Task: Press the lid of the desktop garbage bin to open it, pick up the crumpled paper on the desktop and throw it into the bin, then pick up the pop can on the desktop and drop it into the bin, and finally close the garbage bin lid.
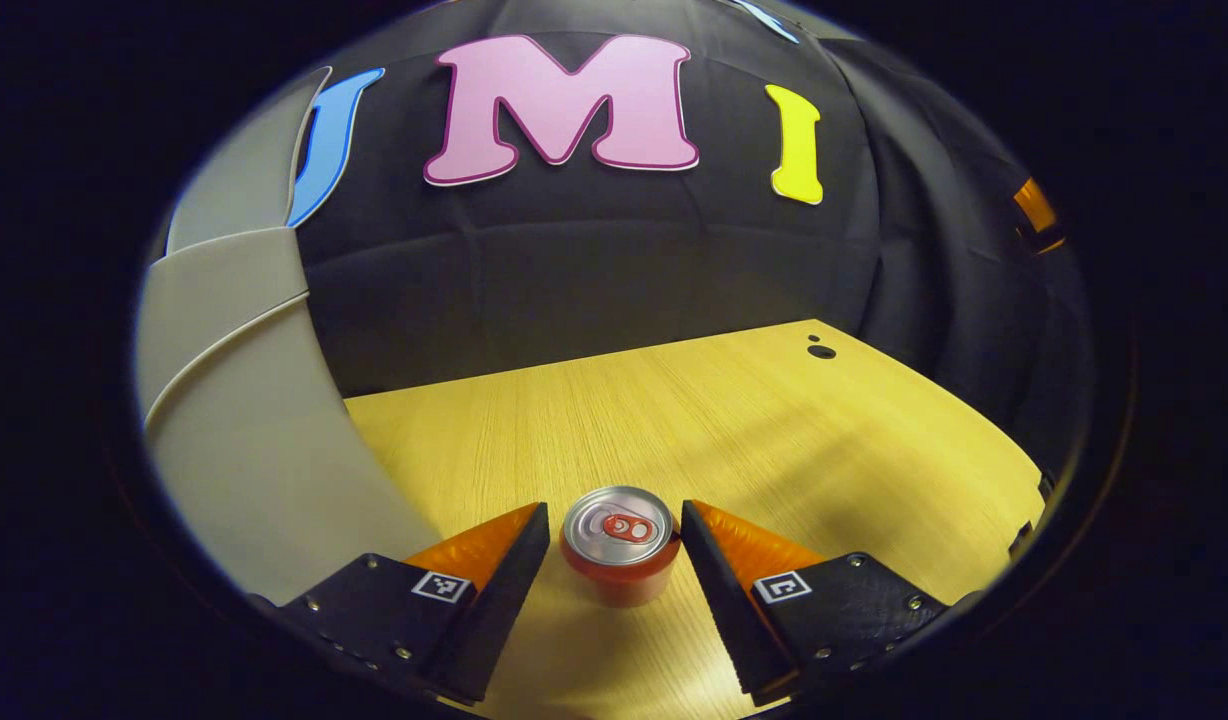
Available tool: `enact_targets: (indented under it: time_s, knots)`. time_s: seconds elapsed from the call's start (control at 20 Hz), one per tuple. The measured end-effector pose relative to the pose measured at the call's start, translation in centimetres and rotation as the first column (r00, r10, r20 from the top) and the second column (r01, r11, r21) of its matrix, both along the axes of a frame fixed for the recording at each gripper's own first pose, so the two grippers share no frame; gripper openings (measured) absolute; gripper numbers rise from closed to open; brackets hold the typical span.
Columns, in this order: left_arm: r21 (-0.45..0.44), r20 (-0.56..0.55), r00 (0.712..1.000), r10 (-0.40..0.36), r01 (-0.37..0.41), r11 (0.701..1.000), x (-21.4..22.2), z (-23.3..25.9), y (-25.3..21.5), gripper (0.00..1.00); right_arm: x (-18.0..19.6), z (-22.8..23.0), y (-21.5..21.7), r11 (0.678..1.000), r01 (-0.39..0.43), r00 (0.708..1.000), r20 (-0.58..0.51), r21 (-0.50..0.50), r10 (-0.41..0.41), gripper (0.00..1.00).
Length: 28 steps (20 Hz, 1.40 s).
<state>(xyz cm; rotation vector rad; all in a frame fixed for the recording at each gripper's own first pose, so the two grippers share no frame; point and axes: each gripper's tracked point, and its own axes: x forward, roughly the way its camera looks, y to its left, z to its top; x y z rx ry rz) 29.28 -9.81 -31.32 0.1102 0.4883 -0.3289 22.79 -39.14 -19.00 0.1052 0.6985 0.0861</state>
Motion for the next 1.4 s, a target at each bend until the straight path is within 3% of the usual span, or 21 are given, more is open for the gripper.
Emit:
enact_targets:
  time_s: [0.9,1.15,1.4]
  knots:
    - [-0.007,-0.020,0.999,-0.027,0.027,1.000,0.2,-0.3,-1.0,0.81,-0.7,0.1,-1.2,1.000,0.013,1.000,0.000,-0.007,-0.014,0.99]
    - [-0.002,0.034,0.998,-0.043,0.043,0.999,-0.2,3.6,-1.1,0.81,-0.6,0.2,-0.7,1.000,0.004,1.000,0.004,0.000,-0.004,0.99]
    - [-0.039,0.141,0.990,-0.014,0.019,0.999,-0.8,11.6,0.8,0.80,-0.5,0.1,0.5,1.000,-0.018,1.000,0.009,0.008,0.018,0.99]
